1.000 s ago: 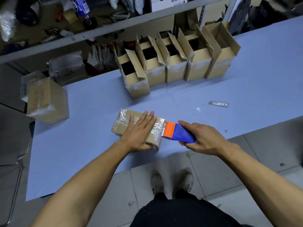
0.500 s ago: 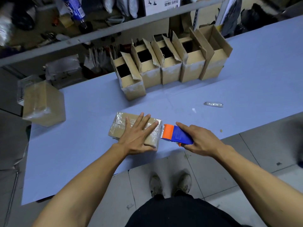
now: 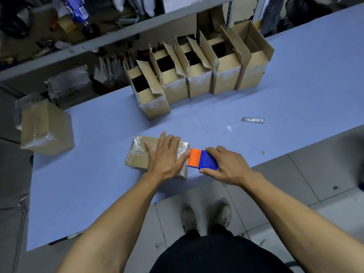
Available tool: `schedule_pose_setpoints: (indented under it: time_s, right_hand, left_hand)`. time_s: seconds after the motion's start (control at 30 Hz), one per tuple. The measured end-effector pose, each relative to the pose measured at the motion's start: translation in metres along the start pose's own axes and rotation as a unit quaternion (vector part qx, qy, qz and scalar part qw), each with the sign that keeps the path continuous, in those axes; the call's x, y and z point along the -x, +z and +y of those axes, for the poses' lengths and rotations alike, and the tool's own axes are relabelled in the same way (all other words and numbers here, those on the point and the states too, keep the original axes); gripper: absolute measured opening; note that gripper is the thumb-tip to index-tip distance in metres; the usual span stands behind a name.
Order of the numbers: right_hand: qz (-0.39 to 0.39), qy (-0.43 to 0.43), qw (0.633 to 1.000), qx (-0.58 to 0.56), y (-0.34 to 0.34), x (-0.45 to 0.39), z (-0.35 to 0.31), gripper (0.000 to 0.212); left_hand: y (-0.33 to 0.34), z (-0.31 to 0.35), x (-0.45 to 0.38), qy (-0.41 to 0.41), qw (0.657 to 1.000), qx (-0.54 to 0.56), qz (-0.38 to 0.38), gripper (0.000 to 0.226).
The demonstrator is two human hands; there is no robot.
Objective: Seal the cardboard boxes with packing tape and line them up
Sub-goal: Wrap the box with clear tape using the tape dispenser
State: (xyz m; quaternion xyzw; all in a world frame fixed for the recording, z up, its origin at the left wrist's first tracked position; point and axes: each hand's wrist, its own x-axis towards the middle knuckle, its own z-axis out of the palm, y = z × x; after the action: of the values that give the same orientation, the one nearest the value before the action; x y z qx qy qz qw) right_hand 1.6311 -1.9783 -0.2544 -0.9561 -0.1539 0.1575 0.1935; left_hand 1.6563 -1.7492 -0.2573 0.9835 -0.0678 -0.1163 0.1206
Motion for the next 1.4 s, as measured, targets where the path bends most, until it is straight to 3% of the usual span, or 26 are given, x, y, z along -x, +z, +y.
schedule_pose_setpoints:
  time_s: [0.17, 0.33, 0.53, 0.73, 0.9, 1.03, 1.17, 1.4]
  right_hand:
    - [0.002, 0.01, 1.0, -0.023, -0.006, 0.017, 0.017, 0.057]
    - [-0.013, 0.03, 0.998, 0.058, -0.012, 0.013, 0.009, 0.059]
    - [0.011, 0.058, 0.99, 0.128, -0.008, -0.017, -0.048, 0.043]
    - [0.014, 0.087, 0.982, 0.17, 0.001, -0.031, -0.063, 0.024]
    - [-0.019, 0.128, 0.988, 0.079, 0.015, -0.03, -0.047, 0.042]
    - [-0.027, 0.177, 0.981, -0.07, 0.0, -0.021, -0.016, 0.056]
    - [-0.045, 0.127, 0.978, -0.158, -0.017, -0.019, 0.003, 0.058]
    - [0.018, 0.033, 0.975, -0.221, -0.052, -0.023, -0.003, 0.052]
  left_hand:
    - [0.003, 0.002, -0.001, -0.014, 1.0, -0.004, 0.013, 0.05]
    - [0.005, 0.005, -0.001, -0.025, 0.999, -0.013, 0.021, 0.05]
    - [0.007, 0.013, 0.007, -0.058, 0.998, -0.021, 0.018, 0.058]
    - [0.014, 0.026, 0.007, -0.099, 0.993, -0.038, 0.043, 0.054]
    - [0.014, 0.029, 0.009, -0.2, 0.976, -0.03, 0.084, 0.04]
    - [-0.001, 0.018, -0.005, -0.219, 0.972, -0.079, -0.003, 0.054]
    - [-0.013, 0.013, -0.009, -0.292, 0.955, -0.001, -0.049, 0.07]
    - [-0.02, 0.011, -0.004, -0.342, 0.926, 0.137, -0.076, 0.085]
